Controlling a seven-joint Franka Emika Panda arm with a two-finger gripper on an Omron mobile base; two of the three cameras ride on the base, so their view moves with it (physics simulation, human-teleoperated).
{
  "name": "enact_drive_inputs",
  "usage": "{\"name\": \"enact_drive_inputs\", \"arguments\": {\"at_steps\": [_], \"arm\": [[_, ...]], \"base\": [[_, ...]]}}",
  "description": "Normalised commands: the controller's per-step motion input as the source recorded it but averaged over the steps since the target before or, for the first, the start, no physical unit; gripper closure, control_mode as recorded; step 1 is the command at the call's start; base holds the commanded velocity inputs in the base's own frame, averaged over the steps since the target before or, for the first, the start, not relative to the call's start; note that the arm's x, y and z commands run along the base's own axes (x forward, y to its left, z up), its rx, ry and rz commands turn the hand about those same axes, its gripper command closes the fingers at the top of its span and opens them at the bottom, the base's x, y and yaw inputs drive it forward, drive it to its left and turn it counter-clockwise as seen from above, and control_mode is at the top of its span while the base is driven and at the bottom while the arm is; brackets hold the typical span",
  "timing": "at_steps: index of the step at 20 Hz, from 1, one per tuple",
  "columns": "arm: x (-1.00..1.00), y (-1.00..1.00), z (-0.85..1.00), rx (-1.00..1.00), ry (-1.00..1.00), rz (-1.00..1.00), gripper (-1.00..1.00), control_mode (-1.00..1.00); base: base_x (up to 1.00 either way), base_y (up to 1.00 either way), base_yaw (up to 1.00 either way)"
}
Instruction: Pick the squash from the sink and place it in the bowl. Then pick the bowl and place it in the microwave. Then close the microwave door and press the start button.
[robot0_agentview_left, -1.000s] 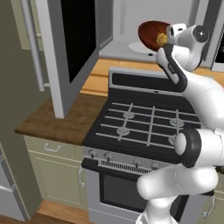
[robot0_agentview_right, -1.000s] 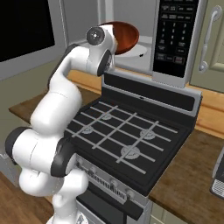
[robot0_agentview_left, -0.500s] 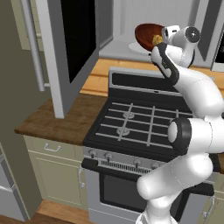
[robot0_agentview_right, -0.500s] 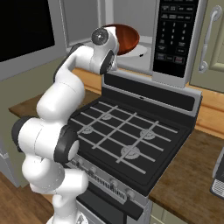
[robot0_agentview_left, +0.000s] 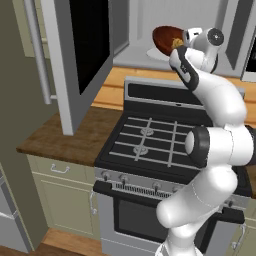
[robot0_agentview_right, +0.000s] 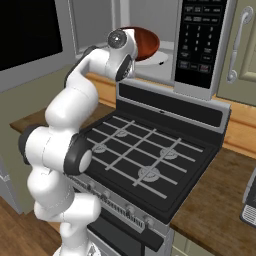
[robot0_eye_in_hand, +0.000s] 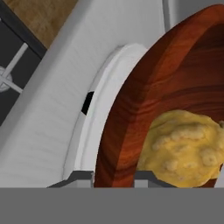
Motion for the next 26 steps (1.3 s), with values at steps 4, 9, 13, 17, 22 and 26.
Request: {"name": "enact_drive_inputs", "arguments": {"at_steps": [4, 9, 13, 17, 22, 26], "arm": [[0.06, 0.00, 0.00, 0.00, -0.02, 0.00, -1.00, -1.00], [-0.03, 0.00, 0.00, 0.00, -0.11, 0.00, -1.00, -1.00], [-0.58, 0.00, 0.04, 0.00, -0.16, 0.01, -1.00, -1.00], [-1.00, 0.07, 0.34, 0.00, -0.09, 0.01, -1.00, -1.00], [-1.00, 0.36, 0.41, 0.00, -0.05, 0.00, -1.00, -1.00], [-1.00, 0.28, 0.33, 0.00, -0.11, 0.00, -1.00, -1.00]], "base": [[0.00, 0.00, 0.00], [0.00, 0.00, 0.00], [0.00, 0.00, 0.00], [0.00, 0.00, 0.00], [0.00, 0.00, 0.00], [0.00, 0.00, 0.00]]}}
